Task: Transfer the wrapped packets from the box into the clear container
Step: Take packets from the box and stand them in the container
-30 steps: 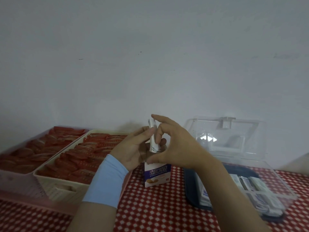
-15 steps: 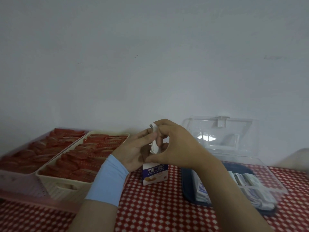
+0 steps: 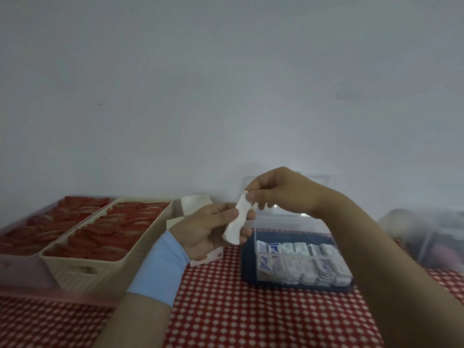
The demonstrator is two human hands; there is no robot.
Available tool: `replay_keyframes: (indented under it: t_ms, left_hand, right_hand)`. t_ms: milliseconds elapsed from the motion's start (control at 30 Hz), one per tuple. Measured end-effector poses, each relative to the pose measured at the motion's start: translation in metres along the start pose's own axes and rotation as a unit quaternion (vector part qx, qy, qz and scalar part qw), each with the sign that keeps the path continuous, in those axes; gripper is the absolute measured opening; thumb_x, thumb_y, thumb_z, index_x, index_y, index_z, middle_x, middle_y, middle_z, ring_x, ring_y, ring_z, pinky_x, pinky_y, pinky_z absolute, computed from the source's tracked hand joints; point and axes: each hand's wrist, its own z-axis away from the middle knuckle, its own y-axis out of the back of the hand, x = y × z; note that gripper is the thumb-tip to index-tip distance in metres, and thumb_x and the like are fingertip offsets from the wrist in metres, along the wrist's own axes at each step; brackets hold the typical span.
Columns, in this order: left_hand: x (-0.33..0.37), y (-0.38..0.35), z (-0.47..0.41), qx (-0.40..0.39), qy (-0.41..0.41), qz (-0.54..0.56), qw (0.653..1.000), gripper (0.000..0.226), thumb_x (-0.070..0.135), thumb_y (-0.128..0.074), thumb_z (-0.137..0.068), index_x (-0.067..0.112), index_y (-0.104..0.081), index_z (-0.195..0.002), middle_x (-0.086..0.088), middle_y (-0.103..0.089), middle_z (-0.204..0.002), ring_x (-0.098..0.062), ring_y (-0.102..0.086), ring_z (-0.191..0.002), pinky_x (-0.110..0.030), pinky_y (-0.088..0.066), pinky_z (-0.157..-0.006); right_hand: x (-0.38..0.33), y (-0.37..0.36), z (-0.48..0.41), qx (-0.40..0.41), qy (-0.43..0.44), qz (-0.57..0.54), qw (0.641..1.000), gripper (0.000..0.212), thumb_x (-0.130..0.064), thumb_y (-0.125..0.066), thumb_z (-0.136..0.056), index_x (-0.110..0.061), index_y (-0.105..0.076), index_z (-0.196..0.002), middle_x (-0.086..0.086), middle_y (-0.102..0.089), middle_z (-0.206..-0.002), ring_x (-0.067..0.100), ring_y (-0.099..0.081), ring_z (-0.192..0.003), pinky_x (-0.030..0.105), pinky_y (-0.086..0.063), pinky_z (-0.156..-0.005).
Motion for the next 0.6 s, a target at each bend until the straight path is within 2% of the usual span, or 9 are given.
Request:
replay_keyframes:
  t_ms: [133,267,400,467,600]
  left_hand:
    - [-0.004,-0.028,-0.011,-0.035,0.026,0.01,0.999,0.032,0.017,-0.058,-0.085,0.002,-0.062,-0.113,-0.008,-0.074,-0.099,-0.019,-0.07,-0.075,-0.029,-0.059,-0.066]
    - [-0.005,-0.054,-0.022,-0.033,0.038,0.012,0.999,0.036,0.018,-0.059,-0.085,0.0,-0.061,-0.115,-0.009,-0.074,-0.099,-0.018,-0.07,-0.073,-0.028,-0.059,-0.065]
    - [-0.003,-0.069,-0.03,-0.033,0.057,0.021,0.998,0.039,0.02,-0.06,-0.084,0.002,-0.058,-0.118,-0.01,-0.072,-0.097,-0.018,-0.068,-0.072,-0.028,-0.059,-0.062]
    - [0.0,-0.073,-0.032,-0.029,0.052,0.009,0.998,0.037,0.02,-0.061,-0.083,0.002,-0.06,-0.116,-0.008,-0.071,-0.095,-0.015,-0.065,-0.07,-0.026,-0.059,-0.062]
    - [0.003,-0.078,-0.034,-0.012,0.052,-0.008,0.999,0.035,0.019,-0.062,-0.082,0.002,-0.062,-0.113,-0.008,-0.071,-0.092,-0.014,-0.065,-0.068,-0.025,-0.059,-0.062]
  right_hand:
    - [0.002,0.024,0.023,-0.015,-0.017,0.025,0.999,0.013,-0.018,-0.065,-0.096,-0.014,-0.078,-0.095,-0.007,-0.073,-0.079,0.007,-0.063,-0.072,0.027,-0.052,-0.072]
    - [0.008,0.045,0.041,-0.013,-0.028,0.029,0.999,0.011,-0.015,-0.067,-0.094,-0.013,-0.079,-0.095,-0.002,-0.072,-0.077,0.01,-0.062,-0.071,0.031,-0.052,-0.073]
    - [0.016,0.057,0.052,0.041,-0.024,0.022,0.999,0.012,-0.013,-0.067,-0.095,-0.015,-0.077,-0.088,-0.012,-0.067,-0.063,0.008,-0.059,-0.063,0.032,-0.05,-0.069]
    - [0.019,0.059,0.055,0.058,-0.024,0.001,0.998,0.011,-0.014,-0.067,-0.094,-0.014,-0.077,-0.089,-0.012,-0.07,-0.067,0.008,-0.06,-0.062,0.03,-0.049,-0.066]
    - [0.024,0.059,0.054,0.039,-0.031,0.004,0.999,0.011,-0.016,-0.067,-0.094,-0.013,-0.077,-0.095,-0.003,-0.076,-0.085,0.009,-0.064,-0.065,0.026,-0.048,-0.059]
